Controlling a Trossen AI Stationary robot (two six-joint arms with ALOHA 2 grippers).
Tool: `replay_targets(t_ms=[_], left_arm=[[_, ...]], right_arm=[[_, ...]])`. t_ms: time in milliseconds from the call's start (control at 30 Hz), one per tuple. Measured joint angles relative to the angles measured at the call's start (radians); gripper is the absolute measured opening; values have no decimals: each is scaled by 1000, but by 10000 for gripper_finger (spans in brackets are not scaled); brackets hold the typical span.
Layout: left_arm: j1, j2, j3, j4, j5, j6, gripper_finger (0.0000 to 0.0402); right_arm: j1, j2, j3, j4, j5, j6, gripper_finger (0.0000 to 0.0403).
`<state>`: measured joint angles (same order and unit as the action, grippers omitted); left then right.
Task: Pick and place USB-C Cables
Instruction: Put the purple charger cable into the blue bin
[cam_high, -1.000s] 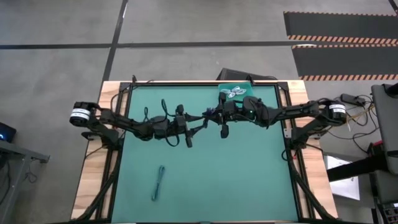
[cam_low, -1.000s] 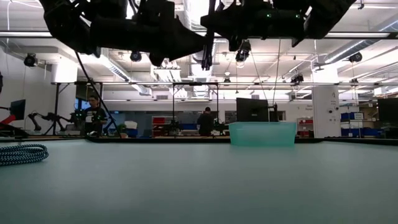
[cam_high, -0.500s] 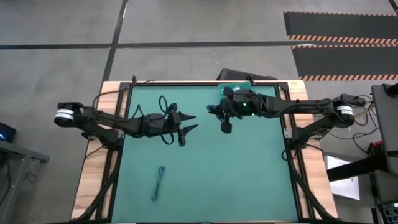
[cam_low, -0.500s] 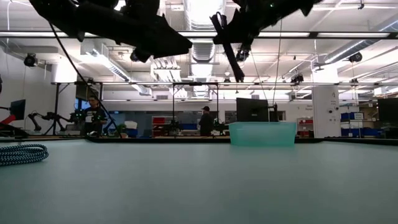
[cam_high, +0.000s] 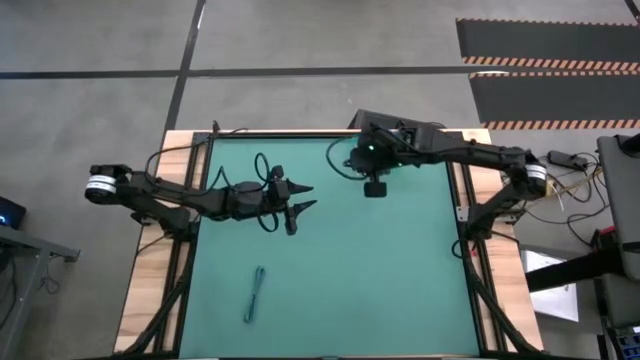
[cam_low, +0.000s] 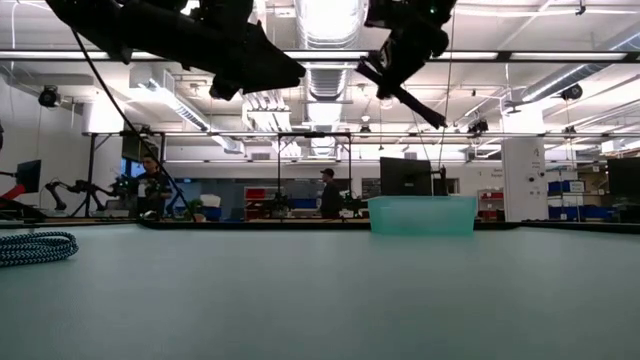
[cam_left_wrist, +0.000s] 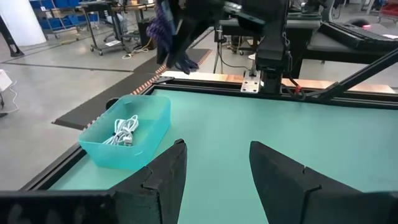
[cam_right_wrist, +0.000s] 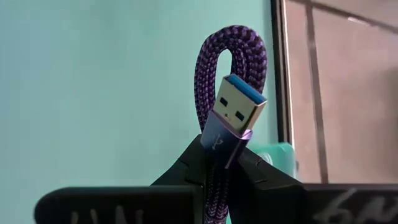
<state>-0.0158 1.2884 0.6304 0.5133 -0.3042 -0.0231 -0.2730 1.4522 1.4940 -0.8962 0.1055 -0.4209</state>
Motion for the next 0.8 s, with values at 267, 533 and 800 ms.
replay_targets(t_ms=[267,533,800], left_arm=[[0,-6,0,0,0,0,160],[1,-15,0,1,-22,2,160],[0,-16,0,0,-26,3,160]], right_arm=[[-122,95,66,-126,0,-183,19],[-249,214,115,-149,3,-248,20],[-328,340,215,-208,37,-284,20]])
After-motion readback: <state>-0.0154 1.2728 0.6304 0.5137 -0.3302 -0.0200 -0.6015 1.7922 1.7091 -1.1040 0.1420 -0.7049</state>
